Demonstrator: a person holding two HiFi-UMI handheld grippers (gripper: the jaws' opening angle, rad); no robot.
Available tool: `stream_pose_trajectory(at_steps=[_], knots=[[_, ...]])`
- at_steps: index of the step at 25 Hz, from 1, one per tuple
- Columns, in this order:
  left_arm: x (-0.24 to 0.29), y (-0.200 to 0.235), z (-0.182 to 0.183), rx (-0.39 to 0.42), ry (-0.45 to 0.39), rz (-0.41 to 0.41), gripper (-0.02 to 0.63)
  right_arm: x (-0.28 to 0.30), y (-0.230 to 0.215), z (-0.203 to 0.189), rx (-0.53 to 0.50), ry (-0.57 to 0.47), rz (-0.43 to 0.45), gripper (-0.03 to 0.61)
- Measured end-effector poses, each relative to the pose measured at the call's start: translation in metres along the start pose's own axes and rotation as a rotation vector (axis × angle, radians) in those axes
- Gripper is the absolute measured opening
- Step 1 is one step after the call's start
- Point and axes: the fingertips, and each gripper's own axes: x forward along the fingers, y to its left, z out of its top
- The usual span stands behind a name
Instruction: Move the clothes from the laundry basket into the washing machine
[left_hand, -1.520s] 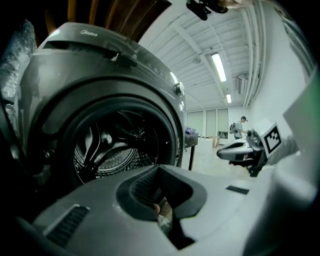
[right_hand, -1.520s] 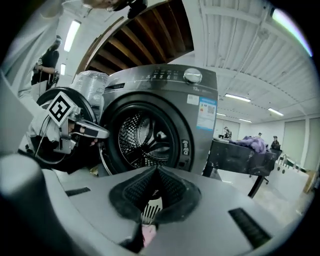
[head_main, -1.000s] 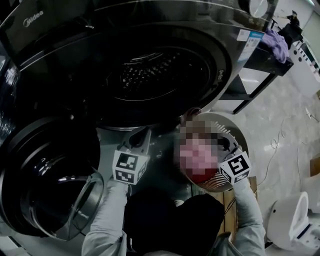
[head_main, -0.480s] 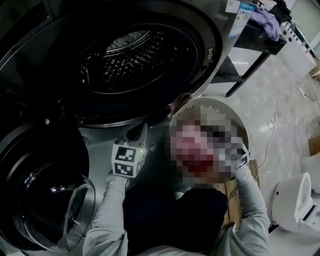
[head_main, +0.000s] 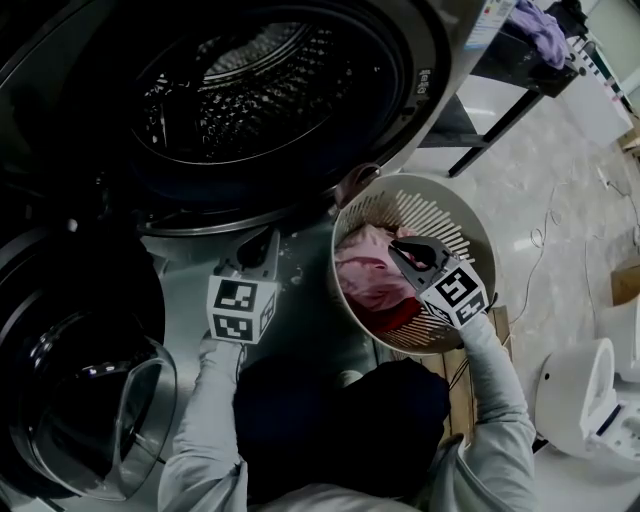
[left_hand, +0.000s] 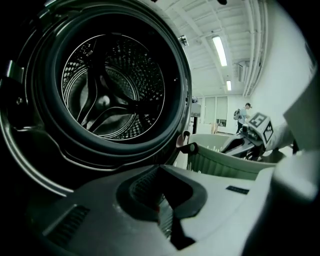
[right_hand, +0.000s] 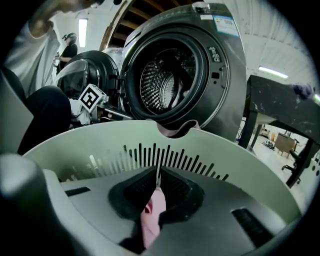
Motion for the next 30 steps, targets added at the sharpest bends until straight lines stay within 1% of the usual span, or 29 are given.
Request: stream_pose_trajectory(at_steps=[2,3,4,6,8,11,12,14,18,24,30], knots=[[0.0,-0.002,0.0,0.009,0.003,-0.002,0.018,0.004,0.005,-0.01,0.013,0.044,0.042,0.03],[0.0,-0.003,0.0,0.013,0.005,-0.003,0.018,0.006,0.008,-0.015,0.025,0.069,0.073,0.094],[0.001,-0.003,0.0,0.016,0.006,-0.004,0.019,0.008,0.012,-0.02,0.038,0.095,0.107,0.176],[0.001,-0.004,0.0,0.018,0.008,-0.006,0.019,0.012,0.02,-0.031,0.043,0.145,0.173,0.243],[0.002,-0.005,-0.001,0.025,0.012,-0.008,0.018,0.015,0.028,-0.043,0.019,0.198,0.224,0.312],[0.002,-0.006,-0.001,0.028,0.013,-0.01,0.019,0.024,0.032,-0.061,-0.03,0.282,0.264,0.405],[0.002,-0.006,-0.001,0.029,0.013,-0.009,0.018,0.028,0.033,-0.068,-0.04,0.313,0.276,0.422],[0.0,-0.006,0.0,0.033,0.011,-0.005,0.019,0.035,0.033,-0.082,-0.031,0.373,0.3,0.447],[-0.003,-0.004,0.001,0.041,0.008,0.007,0.018,0.055,0.027,-0.108,0.04,0.449,0.32,0.471],[-0.007,-0.002,0.002,0.043,0.0,0.022,0.019,0.085,0.023,-0.154,0.099,0.566,0.344,0.471],[-0.007,-0.004,0.001,0.057,0.008,0.021,0.018,0.101,0.022,-0.179,0.131,0.622,0.349,0.469]])
